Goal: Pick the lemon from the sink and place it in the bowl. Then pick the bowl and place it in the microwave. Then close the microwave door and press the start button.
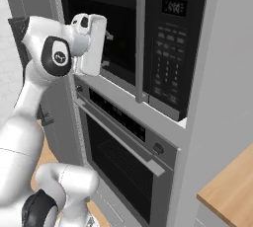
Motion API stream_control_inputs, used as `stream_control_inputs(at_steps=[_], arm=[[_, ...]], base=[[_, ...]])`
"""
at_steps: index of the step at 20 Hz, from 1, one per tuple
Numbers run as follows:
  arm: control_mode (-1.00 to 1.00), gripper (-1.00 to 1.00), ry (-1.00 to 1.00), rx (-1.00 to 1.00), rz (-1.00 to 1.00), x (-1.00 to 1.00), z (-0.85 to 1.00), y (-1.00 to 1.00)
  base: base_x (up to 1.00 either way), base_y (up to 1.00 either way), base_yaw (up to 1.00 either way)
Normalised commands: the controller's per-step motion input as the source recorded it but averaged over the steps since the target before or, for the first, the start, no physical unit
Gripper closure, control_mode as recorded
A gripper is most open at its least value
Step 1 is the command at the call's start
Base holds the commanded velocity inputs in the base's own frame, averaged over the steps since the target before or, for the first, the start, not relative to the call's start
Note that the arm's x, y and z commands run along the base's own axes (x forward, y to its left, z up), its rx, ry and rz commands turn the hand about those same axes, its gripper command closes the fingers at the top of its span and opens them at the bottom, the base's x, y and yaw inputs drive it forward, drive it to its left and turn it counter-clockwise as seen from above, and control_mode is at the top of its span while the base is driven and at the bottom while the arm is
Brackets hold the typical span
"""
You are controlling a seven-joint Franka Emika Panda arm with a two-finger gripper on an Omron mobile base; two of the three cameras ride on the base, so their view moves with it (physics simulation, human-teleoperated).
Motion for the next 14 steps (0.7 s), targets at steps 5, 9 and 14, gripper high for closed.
stream_control_inputs(at_steps=[5,9,14], arm=[[-1.00,-1.00,0.00,0.11,0.16,0.61,0.00,-0.51],[-1.00,-1.00,-0.01,0.08,0.15,0.76,-0.11,-0.40],[-1.00,-1.00,-0.25,0.02,0.12,0.07,-0.52,-0.04]], base=[[0.00,0.00,0.00],[0.00,0.00,0.00],[0.00,0.00,0.00]])
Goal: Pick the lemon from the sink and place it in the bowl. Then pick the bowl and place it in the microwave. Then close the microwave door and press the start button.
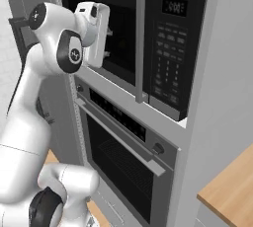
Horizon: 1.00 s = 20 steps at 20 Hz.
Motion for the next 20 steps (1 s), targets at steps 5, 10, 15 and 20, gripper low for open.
stream_control_inputs(at_steps=[5,10,15,20], arm=[[-1.00,-1.00,-0.26,0.02,0.02,-0.45,-0.11,0.26],[-1.00,-1.00,-0.17,0.09,-0.09,-0.63,0.21,0.37],[-1.00,-1.00,-0.03,0.29,-0.08,-0.81,0.31,0.11],[-1.00,-1.00,-0.07,0.32,-0.15,-0.78,0.06,0.01]], base=[[0.00,0.00,0.00],[0.00,0.00,0.00],[0.00,0.00,0.00],[0.00,0.00,0.00]])
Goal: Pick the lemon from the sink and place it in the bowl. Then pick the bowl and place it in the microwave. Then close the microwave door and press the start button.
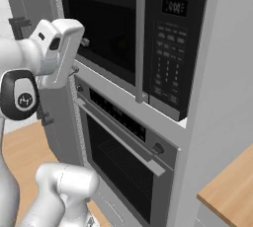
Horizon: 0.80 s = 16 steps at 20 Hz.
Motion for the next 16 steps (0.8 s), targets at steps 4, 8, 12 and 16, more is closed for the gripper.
stream_control_inputs(at_steps=[4,8,12,16], arm=[[-1.00,-1.00,-0.10,0.32,-0.21,-0.69,0.00,0.19],[-1.00,1.00,-0.31,0.29,-0.23,-0.72,-0.09,0.13],[-1.00,1.00,-0.44,0.35,-0.18,-0.81,-0.03,-0.01],[-1.00,1.00,-0.44,0.32,-0.05,-0.79,0.00,-0.05]], base=[[0.00,0.00,0.00],[0.00,0.00,0.00],[0.00,0.00,0.00],[0.00,0.00,0.00]])
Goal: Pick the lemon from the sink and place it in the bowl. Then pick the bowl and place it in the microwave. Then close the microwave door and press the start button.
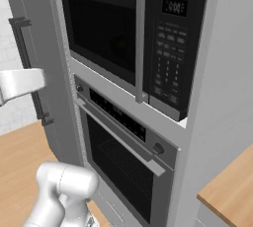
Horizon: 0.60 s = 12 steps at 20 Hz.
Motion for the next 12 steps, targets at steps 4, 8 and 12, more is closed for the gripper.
stream_control_inputs(at_steps=[4,8,12], arm=[[-1.00,1.00,-0.40,0.23,0.00,-0.62,0.00,-0.04],[-1.00,1.00,-0.19,0.25,0.01,-0.23,0.00,-0.19],[-1.00,1.00,-0.04,0.11,0.04,0.00,0.00,-0.24]], base=[[0.00,0.00,0.00],[0.00,0.00,0.00],[0.00,0.00,0.00]])
